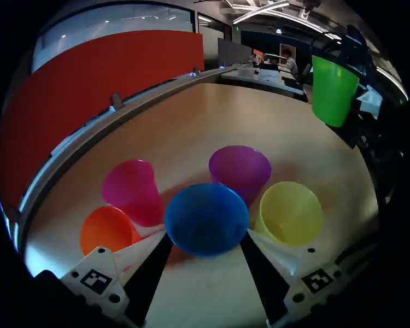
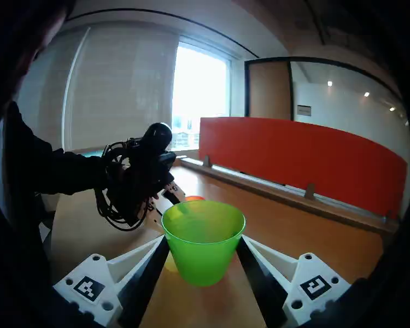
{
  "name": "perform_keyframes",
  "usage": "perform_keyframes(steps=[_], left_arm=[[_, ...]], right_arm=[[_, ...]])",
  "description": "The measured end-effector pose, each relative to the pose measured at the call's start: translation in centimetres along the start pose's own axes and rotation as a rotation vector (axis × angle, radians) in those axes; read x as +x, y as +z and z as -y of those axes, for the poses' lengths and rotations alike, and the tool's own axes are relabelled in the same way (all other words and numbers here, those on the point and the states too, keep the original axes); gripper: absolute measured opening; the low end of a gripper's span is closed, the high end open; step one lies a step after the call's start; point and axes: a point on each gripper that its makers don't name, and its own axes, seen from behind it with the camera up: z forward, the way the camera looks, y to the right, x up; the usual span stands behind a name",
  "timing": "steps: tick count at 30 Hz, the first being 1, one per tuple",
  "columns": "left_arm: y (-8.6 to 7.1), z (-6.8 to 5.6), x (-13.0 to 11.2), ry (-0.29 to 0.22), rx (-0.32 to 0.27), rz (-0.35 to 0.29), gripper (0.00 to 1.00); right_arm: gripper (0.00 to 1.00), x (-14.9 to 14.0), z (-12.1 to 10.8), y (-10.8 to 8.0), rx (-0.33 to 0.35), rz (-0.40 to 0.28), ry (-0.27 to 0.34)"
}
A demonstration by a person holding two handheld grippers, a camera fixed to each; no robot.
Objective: Pour water
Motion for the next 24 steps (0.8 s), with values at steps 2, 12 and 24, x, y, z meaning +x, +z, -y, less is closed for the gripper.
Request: perform_keyframes(steps=[2,12,24], left_arm=[[0.09,0.04,0.03,0.003,0.0,0.001,0.84],[0.54,0.08,-0.07,0.005,-0.002,0.007,0.84],[0.85,0.41,0.03,-0.012,0.011,-0.009,0.82]], right_arm=[[0.87,-0.04,-0.05,0.0,-0.001,0.001,0.002],[0.87,-0.14,-0.01,0.05,0.001,0.003,0.002],[0.87,-0.25,-0.03,0.08,-0.002,0.002,0.006]])
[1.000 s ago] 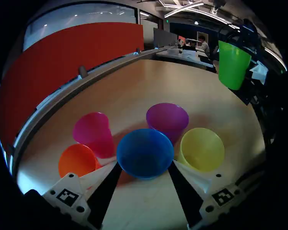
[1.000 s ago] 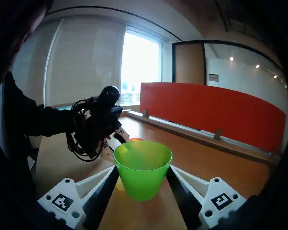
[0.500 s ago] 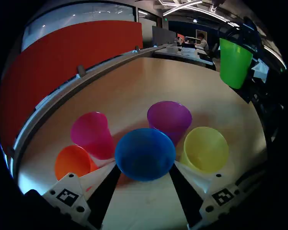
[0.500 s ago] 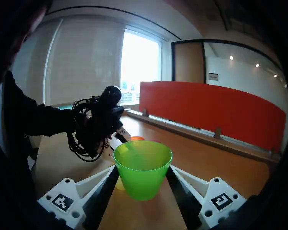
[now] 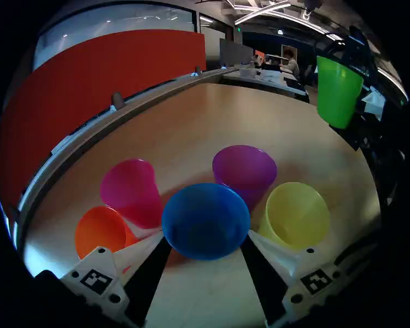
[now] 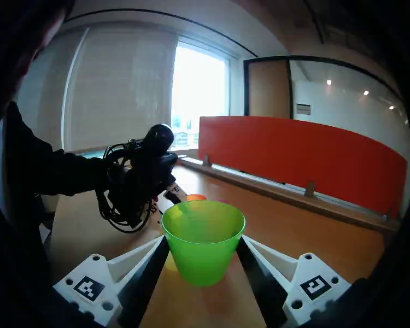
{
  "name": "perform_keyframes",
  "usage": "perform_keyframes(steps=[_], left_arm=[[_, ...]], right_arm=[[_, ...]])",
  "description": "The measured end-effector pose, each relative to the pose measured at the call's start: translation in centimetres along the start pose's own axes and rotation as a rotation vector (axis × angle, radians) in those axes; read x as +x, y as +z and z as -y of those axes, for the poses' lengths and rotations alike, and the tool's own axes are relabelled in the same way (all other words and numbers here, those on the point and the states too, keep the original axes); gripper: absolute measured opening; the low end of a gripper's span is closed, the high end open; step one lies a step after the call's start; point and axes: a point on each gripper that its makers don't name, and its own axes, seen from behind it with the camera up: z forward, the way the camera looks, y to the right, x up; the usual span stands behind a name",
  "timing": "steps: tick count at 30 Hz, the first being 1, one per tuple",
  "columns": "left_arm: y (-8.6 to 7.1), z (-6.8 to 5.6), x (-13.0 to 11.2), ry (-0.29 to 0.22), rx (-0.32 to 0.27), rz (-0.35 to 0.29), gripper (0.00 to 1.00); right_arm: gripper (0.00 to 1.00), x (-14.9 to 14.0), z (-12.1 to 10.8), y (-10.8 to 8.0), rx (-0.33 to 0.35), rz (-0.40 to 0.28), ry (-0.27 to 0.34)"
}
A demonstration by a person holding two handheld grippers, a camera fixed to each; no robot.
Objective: Pour water
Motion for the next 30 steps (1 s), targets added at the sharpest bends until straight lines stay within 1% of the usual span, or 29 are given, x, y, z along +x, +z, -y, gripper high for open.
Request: perform_keyframes(steps=[6,15,24,30], left_arm=[[-0.1,0.4,-0.1,-0.02,0.014,-0.009,0.81],[-0.5,0.8,-0.4,-0.025,0.031,-0.011,0.8],[-1.4,0.9,-0.9,-0.033,0.05,-0.013,0.8],[-2.4,0.6,-0.9,-0.039,0.054,-0.023,0.8]], right_arm=[[0.87,0.1,0.0,-0.1,-0.001,0.0,-0.001],[0.87,0.1,0.1,0.1,-0.001,-0.002,0.001],[0.87,0.3,0.1,0.2,0.0,-0.004,-0.001],[0.87,0.5,0.4,0.2,0.002,-0.003,-0.005]])
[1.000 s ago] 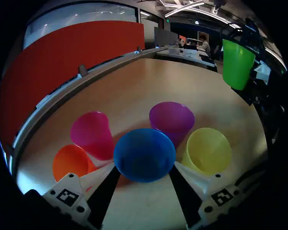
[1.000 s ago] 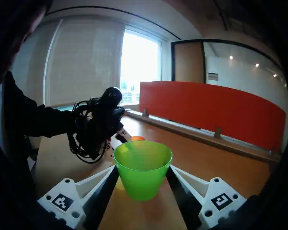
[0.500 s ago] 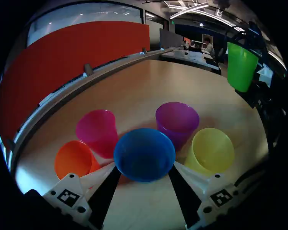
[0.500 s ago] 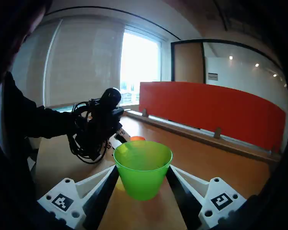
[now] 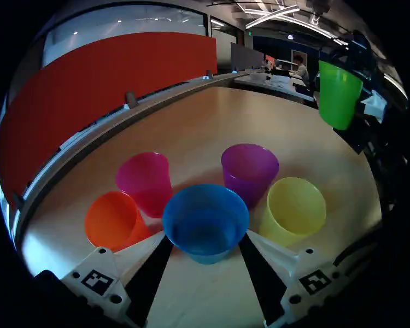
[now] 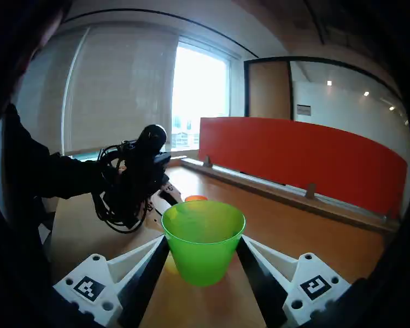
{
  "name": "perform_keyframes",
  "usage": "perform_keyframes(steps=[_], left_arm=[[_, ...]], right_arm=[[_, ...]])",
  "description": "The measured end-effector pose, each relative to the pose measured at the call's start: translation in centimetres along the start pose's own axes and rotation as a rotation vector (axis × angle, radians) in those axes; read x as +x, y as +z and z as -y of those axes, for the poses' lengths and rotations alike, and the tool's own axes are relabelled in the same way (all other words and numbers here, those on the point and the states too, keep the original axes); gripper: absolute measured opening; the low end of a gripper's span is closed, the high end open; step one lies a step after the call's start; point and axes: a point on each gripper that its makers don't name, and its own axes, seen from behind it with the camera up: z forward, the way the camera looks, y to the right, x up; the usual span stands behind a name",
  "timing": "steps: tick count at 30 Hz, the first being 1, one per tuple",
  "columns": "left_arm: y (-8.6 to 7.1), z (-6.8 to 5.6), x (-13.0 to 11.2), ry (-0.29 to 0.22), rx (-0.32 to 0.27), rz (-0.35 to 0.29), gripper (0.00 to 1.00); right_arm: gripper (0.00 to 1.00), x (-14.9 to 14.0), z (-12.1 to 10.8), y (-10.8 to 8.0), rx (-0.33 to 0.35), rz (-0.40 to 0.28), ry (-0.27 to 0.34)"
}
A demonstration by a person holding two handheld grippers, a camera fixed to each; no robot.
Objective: Pour water
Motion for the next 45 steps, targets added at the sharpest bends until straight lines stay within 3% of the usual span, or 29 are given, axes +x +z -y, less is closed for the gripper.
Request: perform_keyframes(steps=[21,45], left_arm=[[-4.4,-1.1,3.7,-0.043,0.046,-0.13,0.8],[-10.8,-0.8,7.0,-0.067,0.134,-0.288,0.8]], right_arm=[[0.87,0.9,1.2,0.4,0.014,-0.011,-0.013],[0.87,2.5,2.7,1.0,0.025,-0.028,-0.03]])
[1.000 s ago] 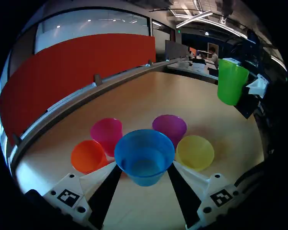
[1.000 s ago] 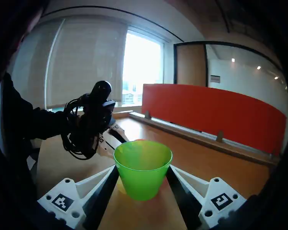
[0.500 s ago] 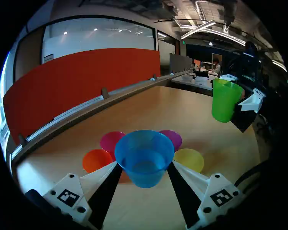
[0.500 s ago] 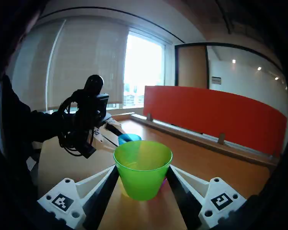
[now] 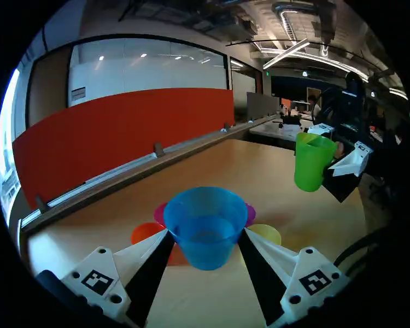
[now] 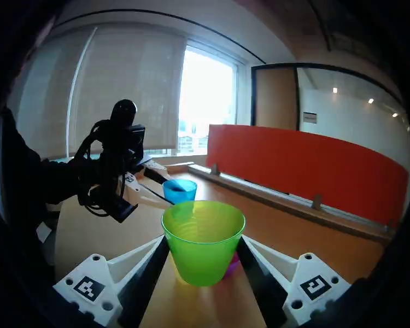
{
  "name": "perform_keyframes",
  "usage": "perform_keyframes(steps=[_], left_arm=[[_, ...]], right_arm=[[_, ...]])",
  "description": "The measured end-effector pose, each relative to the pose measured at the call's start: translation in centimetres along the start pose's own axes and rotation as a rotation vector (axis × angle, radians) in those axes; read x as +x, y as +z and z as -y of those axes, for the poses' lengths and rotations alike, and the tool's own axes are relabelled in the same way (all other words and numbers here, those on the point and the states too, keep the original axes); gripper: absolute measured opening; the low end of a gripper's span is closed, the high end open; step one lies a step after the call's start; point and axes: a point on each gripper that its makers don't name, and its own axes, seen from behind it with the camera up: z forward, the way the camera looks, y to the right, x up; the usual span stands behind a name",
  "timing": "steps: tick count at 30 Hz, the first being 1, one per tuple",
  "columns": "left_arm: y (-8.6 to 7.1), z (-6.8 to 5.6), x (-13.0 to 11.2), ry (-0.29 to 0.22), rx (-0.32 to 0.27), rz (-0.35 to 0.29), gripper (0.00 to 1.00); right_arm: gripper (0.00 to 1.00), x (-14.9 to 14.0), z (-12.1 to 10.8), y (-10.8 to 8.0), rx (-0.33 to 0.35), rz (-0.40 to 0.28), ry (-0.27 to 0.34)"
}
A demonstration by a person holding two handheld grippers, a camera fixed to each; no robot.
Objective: Pour water
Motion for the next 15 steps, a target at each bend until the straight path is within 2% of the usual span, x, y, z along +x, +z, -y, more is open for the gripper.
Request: perform_keyframes(steps=[15], left_arm=[[-3.6,0.7,2.6,-0.043,0.058,-0.121,0.8]], right_arm=[[0.87,0.6,0.6,0.6,0.015,-0.009,-0.009]])
